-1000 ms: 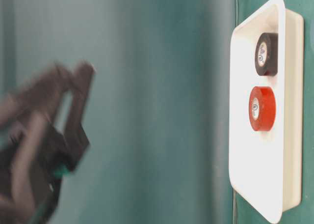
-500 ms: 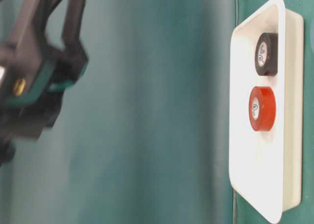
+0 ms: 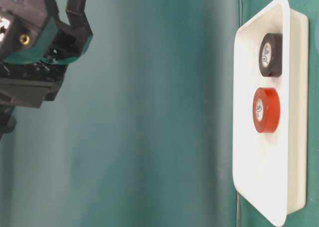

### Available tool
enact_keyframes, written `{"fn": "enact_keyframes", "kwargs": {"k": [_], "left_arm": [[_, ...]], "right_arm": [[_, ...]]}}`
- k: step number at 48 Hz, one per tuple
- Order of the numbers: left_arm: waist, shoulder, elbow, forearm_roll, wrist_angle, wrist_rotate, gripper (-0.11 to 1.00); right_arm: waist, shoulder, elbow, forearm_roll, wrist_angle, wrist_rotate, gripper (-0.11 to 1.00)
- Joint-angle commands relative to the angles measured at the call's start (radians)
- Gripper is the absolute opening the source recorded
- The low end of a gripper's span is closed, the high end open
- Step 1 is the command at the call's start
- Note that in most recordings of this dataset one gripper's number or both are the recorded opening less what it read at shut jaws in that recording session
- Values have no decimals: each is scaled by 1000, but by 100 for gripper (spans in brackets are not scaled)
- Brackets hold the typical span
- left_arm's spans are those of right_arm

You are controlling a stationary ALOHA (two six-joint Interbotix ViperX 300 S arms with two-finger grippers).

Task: Pick up the tape from a random location and place it into the white case.
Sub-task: 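Move the open left gripper across the table toward the blue roll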

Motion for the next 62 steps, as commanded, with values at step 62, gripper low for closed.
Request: {"fn": "enact_keyframes", "kwargs": {"k": [62], "left_arm": [[14, 149, -334, 11, 511, -46, 95]], "right_arm": [[3, 0, -14, -2, -5, -2, 87]]}}
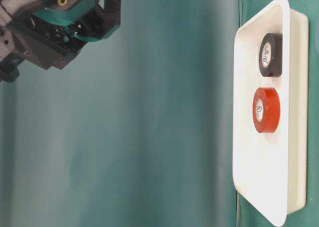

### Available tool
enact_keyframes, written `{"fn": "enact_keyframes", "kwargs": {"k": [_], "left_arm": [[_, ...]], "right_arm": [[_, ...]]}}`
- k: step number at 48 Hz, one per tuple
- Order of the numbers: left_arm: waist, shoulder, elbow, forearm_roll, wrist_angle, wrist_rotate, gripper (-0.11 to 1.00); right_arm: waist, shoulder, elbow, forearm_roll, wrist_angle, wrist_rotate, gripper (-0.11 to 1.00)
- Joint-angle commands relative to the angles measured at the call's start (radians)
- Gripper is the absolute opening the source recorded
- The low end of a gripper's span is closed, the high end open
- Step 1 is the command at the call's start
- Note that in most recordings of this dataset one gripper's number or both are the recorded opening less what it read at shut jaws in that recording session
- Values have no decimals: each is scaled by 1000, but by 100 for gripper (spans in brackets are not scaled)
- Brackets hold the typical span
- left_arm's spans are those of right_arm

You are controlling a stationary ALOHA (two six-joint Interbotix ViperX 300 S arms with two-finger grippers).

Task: Pick up the tape from a random location and place it into the white case.
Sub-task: 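Move the open left gripper across the table toward the blue roll, then lower the left gripper onto the blue roll's rim and close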

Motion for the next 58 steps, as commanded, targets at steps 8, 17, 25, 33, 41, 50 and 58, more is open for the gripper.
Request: {"fn": "enact_keyframes", "kwargs": {"k": [8, 17, 25, 33, 41, 50, 58], "left_arm": [[2, -21, -17, 2, -5, -2, 95], [2, -21, -17, 3, -5, -2, 95], [2, -20, -14, 2, -5, -2, 95], [2, -17, -3, 3, -11, -2, 95], [2, -2, 12, 2, -44, -2, 95], [2, 37, 44, 2, -86, -2, 95], [2, 80, 77, 2, -140, -3, 95]], "right_arm": [[3, 0, -15, -2, -3, -2, 87], [3, 0, -15, -2, -2, -2, 87], [3, 0, -15, -2, -3, -2, 87], [3, -2, -14, -2, -3, -2, 87], [3, 0, -14, -2, -3, -2, 87], [3, 0, -14, -2, -3, -2, 87], [3, 0, -12, -2, -2, -2, 87]]}}
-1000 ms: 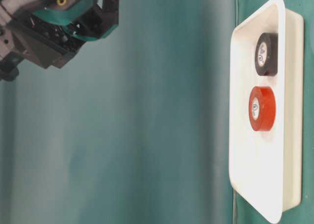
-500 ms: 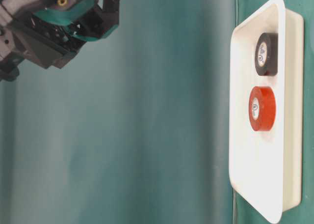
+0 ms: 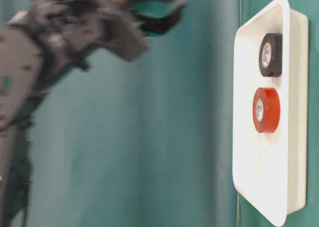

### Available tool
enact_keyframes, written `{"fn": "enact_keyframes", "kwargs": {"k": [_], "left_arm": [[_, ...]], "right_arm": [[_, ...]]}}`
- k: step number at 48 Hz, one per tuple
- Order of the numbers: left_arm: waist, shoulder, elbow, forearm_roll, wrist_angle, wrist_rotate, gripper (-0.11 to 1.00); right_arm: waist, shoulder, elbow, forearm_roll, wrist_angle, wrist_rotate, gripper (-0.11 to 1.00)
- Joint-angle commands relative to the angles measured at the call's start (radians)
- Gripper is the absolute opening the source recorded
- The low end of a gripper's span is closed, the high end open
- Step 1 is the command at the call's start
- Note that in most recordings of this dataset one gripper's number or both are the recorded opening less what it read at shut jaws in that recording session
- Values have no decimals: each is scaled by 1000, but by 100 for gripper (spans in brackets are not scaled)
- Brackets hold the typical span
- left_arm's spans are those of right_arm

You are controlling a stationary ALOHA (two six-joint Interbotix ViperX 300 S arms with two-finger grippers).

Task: Pick up the tape from a random location and place it into the white case.
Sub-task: 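Lower the left gripper onto the blue roll's rim and close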

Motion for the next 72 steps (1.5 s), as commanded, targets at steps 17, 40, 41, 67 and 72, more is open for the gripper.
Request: {"fn": "enact_keyframes", "kwargs": {"k": [17, 40, 41, 67, 72], "left_arm": [[12, 118, 9, 3, -77, -31, 95], [26, 218, -3, 2, -94, -38, 95], [25, 219, -5, 2, -94, -38, 95], [6, 222, -3, 0, -94, -63, 38], [5, 222, -5, 0, -94, -63, 26]], "right_arm": [[2, 0, -11, -2, 8, -3, 87], [2, 3, -9, -3, 8, -6, 87], [2, 3, -9, -3, 8, -6, 87], [2, 5, -9, -3, 17, -6, 87], [2, 5, -9, -3, 17, -6, 87]]}}
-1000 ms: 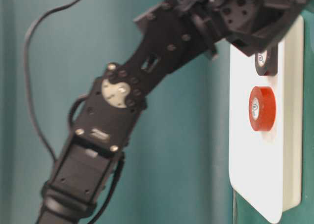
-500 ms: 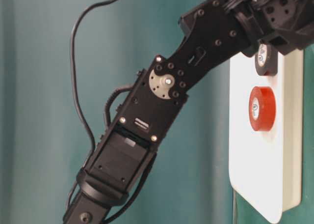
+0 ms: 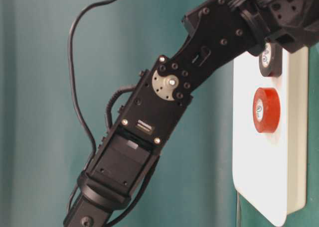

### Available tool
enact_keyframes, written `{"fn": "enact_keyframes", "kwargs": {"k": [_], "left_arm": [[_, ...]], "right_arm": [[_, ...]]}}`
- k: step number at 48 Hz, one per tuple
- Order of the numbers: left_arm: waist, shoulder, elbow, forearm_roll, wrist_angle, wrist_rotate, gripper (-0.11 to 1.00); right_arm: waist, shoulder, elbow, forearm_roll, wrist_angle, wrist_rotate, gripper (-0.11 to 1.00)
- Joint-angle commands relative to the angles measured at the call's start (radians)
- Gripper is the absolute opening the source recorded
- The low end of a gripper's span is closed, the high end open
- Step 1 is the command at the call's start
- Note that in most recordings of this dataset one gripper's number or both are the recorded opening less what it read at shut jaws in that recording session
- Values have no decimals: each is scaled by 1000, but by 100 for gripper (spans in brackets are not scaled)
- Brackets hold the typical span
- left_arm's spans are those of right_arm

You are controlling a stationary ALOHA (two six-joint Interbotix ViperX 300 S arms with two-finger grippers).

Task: Pick up the tape from a random location and place it into the white case.
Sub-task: 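Lower the left gripper onto the blue roll's rim and close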

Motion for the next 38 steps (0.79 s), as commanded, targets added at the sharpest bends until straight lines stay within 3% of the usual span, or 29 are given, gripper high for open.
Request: {"fn": "enact_keyframes", "kwargs": {"k": [1, 21, 38], "left_arm": [[-12, -18, -12, -3, 0, -2, 26], [-18, -40, -12, -5, 18, -2, 26], [-26, -156, -14, -5, 83, -2, 26]], "right_arm": [[2, 2, -9, -2, -3, -2, 87], [2, 2, -9, -2, -3, -2, 87], [2, 0, -9, -2, -2, 2, 87]]}}
